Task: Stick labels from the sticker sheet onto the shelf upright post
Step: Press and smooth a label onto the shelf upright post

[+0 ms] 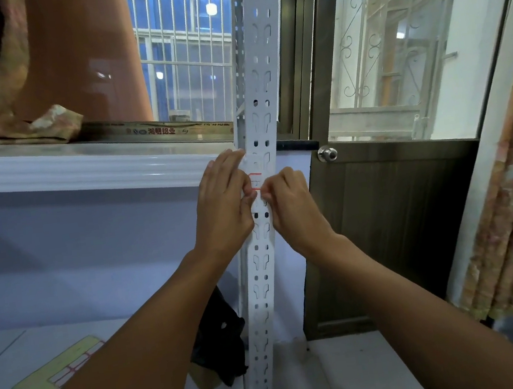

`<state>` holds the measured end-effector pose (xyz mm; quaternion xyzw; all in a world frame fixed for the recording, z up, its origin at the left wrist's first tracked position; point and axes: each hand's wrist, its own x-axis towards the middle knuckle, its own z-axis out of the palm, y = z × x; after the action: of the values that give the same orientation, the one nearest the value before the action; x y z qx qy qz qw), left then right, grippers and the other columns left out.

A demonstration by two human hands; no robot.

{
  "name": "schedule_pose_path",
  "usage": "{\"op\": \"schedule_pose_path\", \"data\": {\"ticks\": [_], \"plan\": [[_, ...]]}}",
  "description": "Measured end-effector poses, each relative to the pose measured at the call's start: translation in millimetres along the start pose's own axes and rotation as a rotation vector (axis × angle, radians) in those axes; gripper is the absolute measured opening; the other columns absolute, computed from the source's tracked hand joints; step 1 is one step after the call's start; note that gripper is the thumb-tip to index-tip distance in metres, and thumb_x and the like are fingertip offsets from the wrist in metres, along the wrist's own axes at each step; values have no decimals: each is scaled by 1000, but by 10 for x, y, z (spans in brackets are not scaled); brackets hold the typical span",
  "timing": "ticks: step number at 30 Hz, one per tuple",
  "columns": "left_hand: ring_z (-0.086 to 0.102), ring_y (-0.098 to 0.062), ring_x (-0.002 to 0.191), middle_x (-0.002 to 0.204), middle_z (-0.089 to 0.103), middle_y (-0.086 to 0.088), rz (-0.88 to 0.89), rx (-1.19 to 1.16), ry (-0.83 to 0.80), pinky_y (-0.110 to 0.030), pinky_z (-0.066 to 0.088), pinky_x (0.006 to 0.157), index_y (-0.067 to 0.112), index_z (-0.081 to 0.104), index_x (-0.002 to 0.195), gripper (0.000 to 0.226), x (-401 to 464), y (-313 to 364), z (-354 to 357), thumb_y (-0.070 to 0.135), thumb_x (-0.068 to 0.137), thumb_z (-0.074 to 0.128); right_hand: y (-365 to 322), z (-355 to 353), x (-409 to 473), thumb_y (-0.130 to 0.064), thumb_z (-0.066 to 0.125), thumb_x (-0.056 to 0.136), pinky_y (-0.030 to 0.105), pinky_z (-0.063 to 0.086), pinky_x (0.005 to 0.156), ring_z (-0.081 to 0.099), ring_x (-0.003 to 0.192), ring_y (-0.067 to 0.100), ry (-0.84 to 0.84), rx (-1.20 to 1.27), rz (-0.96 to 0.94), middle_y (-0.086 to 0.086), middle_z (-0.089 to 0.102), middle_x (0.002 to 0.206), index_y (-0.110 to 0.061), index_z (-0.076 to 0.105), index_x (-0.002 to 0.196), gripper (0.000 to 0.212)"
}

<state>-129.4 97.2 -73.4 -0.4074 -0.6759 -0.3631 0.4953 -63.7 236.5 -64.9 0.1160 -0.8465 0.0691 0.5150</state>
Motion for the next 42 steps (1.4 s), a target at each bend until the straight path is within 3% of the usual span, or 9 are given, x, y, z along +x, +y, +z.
{"op": "schedule_pose_path", "data": {"ticks": [2,6,8,12,17,20,26,33,42], "plan": [[36,-29,147,150,50,-10,-5,3,-11,-48,22,124,7,59,98,9,-52,-1,21,10,92,65,57,17,-131,-9,66,94,31,51,79,52,90,22,-18,-52,-52,11,57,100,-3,62,100,10],[35,-28,148,151,48,-9,3,15,-33,-46,21,125,9,59,100,11,-103,5,58,13,92,67,69,19,-308,-15,67,95,9,37,94,54,104,18,48,12,47,8,61,113,-5,59,123,30],[36,-28,148,151,49,-9,15,10,-23,-47,22,124,9,59,99,10,-86,34,67,12,92,67,85,-12,-305,-12,68,94,10,37,92,56,101,19,60,-28,0,8,62,110,-4,62,126,34],[37,-29,147,150,50,-10,34,-4,5,-50,25,123,8,60,96,8,-11,51,53,11,92,67,66,-109,-175,-7,69,93,26,51,77,59,88,23,126,-39,-77,10,64,97,0,68,117,25],[36,-28,147,150,49,-10,46,-4,18,-47,22,124,8,59,95,8,20,28,37,11,93,66,35,-139,-38,-3,71,89,37,53,65,57,80,26,97,-96,-142,11,63,89,2,68,98,10],[37,-28,147,150,49,-10,50,11,20,-48,23,124,9,59,93,9,22,33,32,13,93,67,5,-144,-11,-2,70,89,38,51,64,53,79,23,35,-130,-141,9,61,88,-1,66,91,5],[35,-28,148,151,49,-9,37,10,17,-46,21,125,9,58,94,11,11,48,35,15,94,67,35,-196,79,3,76,80,38,50,64,53,79,23,-52,-201,-169,8,63,90,-4,65,91,17],[35,-28,148,151,48,-9,20,7,9,-48,23,124,9,59,97,11,12,61,16,17,95,66,34,-157,50,0,79,78,35,52,65,57,74,24,-22,-328,-257,11,64,85,-3,65,89,19],[36,-28,147,149,50,-10,2,9,17,-51,26,122,8,60,96,8,14,70,49,11,92,66,94,-168,142,-3,76,80,32,43,58,52,63,24,56,-408,-380,13,59,73,-2,62,81,14]]}}
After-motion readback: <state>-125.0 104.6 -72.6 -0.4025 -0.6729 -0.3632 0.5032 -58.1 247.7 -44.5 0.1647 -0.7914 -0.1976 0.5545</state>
